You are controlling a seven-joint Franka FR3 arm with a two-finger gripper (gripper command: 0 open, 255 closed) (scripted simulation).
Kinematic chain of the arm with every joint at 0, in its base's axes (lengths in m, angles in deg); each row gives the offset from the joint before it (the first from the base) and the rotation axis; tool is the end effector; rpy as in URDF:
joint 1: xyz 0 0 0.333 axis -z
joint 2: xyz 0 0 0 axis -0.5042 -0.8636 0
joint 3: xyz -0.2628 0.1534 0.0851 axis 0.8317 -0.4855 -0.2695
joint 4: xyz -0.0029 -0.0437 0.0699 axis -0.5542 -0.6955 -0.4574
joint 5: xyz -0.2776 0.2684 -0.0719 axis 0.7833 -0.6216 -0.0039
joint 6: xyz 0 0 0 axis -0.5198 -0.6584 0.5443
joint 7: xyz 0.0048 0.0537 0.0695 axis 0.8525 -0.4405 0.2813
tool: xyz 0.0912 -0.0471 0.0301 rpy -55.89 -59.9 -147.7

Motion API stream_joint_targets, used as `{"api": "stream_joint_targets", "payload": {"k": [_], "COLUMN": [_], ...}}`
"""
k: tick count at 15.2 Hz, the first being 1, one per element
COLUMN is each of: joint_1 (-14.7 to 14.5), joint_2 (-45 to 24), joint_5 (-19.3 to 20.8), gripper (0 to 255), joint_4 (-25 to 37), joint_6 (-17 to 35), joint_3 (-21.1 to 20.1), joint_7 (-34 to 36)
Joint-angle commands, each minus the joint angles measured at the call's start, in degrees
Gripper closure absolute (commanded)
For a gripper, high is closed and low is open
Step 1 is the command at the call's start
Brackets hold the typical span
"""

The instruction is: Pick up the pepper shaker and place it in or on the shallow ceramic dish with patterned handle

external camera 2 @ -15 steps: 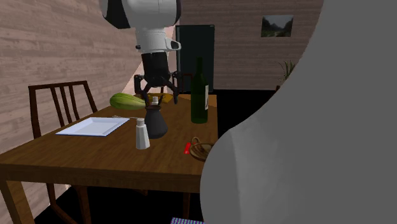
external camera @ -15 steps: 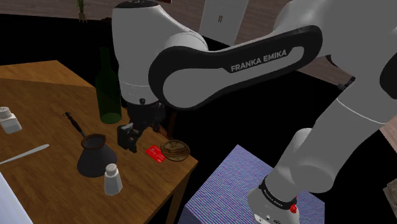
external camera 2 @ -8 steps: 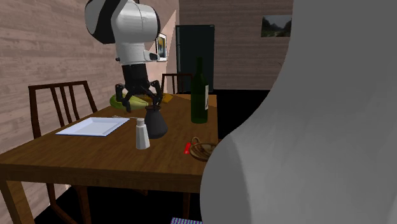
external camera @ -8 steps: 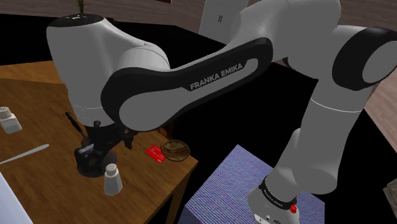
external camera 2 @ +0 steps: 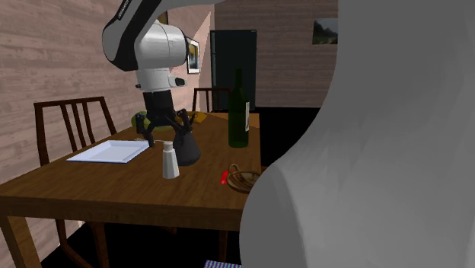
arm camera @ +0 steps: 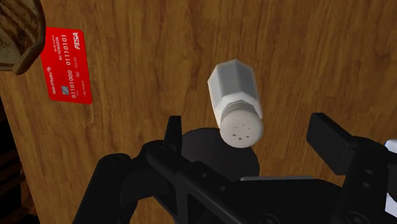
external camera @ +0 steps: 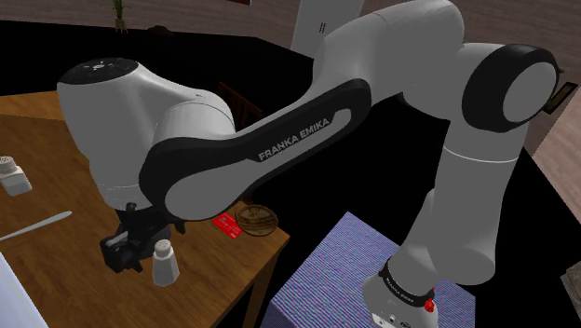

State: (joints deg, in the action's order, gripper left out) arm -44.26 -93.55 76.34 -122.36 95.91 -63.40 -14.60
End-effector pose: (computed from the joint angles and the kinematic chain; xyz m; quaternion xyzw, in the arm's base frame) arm 0.4345 0.4388 0.3719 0.9951 0.0871 -0.0046 0.0474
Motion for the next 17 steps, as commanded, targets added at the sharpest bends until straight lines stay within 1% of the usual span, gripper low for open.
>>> {"api": "stream_joint_targets", "payload": {"k": [1,8,9,17], "joint_1": [0.08,0.07,0.07,0.08], "joint_2": [-0.29,-0.29,-0.29,-0.32], "joint_5": [0.28,0.28,0.28,0.29], "gripper": [0,0,255,255], "joint_4": [-0.68,-0.68,-0.68,-0.57], "joint_6": [0.94,0.93,0.93,0.86], "joint_3": [0.17,0.17,0.17,0.18], "joint_7": [0.08,0.09,0.09,0.04]}}
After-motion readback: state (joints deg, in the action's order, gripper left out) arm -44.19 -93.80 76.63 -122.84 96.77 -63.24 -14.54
